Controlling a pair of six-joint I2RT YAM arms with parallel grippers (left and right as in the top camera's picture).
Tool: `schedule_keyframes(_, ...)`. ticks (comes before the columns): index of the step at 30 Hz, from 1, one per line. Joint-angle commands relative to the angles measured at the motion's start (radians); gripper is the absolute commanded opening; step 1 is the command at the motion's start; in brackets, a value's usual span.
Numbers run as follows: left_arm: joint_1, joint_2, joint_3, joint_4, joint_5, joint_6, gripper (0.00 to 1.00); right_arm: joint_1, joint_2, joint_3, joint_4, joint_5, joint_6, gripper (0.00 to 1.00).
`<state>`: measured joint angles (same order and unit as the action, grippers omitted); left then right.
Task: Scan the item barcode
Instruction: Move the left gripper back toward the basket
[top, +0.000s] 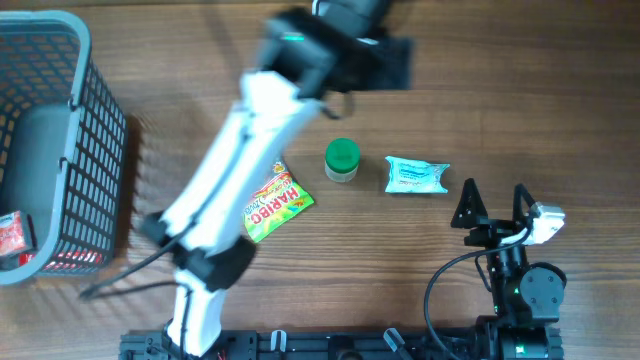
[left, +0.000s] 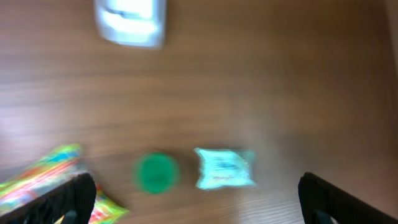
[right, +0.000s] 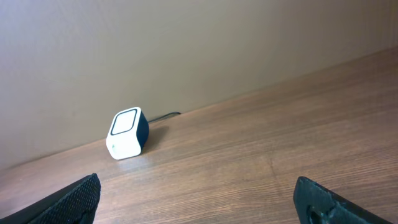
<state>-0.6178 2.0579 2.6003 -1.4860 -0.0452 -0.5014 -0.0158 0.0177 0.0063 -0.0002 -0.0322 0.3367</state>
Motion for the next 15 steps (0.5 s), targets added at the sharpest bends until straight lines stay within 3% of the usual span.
schedule_keyframes(1, 0.16, -0.153, 0.005, -0.097, -0.185, -0.051, 1.0, 0.005, 0.0, -0.001, 0.005, 0.01, 0.007, 1.0)
schedule_keyframes(6, 0.47, -0.261, 0.005, -0.195, -0.203, -0.195, 1.0, 0.005, 0.0, -0.001, 0.005, 0.01, 0.006, 1.0)
schedule_keyframes(11, 0.84, -0.258, -0.009, -0.198, 0.059, -0.187, 1.0, 0.005, 0.0, -0.001, 0.005, 0.01, 0.007, 1.0)
schedule_keyframes(15, 1.059, -0.257, -0.072, -0.199, 0.079, -0.214, 1.0, 0.005, 0.0, -0.001, 0.005, 0.01, 0.007, 1.0)
